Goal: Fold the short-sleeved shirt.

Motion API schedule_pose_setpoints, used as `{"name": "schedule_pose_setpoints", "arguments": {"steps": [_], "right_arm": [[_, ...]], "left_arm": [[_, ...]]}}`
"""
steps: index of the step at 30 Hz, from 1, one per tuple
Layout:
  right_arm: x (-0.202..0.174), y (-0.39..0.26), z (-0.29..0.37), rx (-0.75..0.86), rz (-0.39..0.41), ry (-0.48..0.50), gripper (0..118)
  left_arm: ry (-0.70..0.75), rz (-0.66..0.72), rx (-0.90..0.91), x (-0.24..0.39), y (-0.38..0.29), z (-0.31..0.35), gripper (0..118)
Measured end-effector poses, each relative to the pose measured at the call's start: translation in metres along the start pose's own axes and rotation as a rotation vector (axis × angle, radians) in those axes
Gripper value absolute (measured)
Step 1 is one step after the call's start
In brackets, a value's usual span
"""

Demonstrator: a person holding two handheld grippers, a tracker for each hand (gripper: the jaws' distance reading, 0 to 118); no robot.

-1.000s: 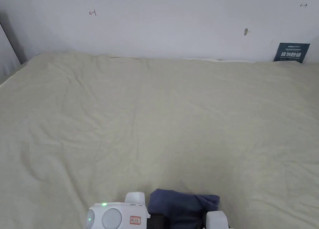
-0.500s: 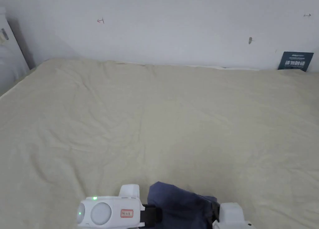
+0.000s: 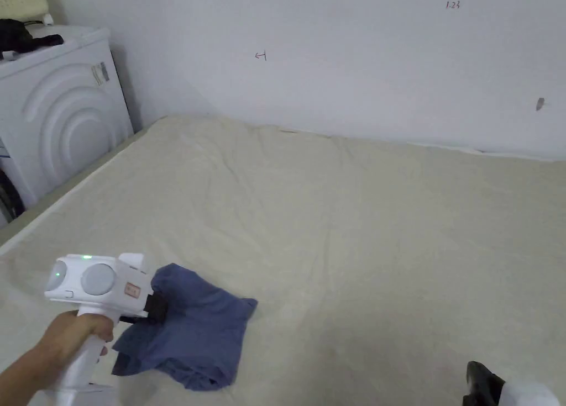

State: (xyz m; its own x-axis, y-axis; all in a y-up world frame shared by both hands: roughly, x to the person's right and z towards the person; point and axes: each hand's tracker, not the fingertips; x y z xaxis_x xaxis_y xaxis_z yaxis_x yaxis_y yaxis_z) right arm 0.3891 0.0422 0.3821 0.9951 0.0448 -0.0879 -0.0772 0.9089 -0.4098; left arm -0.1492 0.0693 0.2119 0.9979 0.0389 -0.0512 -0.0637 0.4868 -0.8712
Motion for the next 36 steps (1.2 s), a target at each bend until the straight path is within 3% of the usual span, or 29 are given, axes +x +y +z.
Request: {"name": "schedule_pose_setpoints", "arguments": {"steps": [6,10,12,14,15,20,36], "right_arm": [[-0.022,0.005,-0.023,-0.017,0.019,0.020,1],[-0.031,0.009,-0.038,-0.031,0.018,0.031,2],[-0.033,0.011,-0.043,-0.038,0.017,0.034,2],[-0.033,0.013,-0.045,-0.040,0.015,0.038,2],[-0.033,0.014,-0.046,-0.041,0.015,0.038,2],[-0.031,0.029,-0.033,-0.014,0.006,0.034,2],[0.008,0.124,0.067,0.234,-0.001,-0.025,2]], "left_arm": [[0.142,0.095,-0.036,-0.077,0.014,-0.004,21],[0.159,0.138,-0.049,-0.110,0.016,-0.031,24],[0.156,0.152,-0.053,-0.113,0.011,-0.036,54],[0.187,0.160,-0.054,-0.113,0.010,-0.039,108],[0.190,0.169,-0.049,-0.114,0.008,-0.038,118],[0.217,0.178,0.060,-0.105,0.011,-0.017,113],[0.212,0.000,0.725,0.100,-0.026,0.218,109]]}}
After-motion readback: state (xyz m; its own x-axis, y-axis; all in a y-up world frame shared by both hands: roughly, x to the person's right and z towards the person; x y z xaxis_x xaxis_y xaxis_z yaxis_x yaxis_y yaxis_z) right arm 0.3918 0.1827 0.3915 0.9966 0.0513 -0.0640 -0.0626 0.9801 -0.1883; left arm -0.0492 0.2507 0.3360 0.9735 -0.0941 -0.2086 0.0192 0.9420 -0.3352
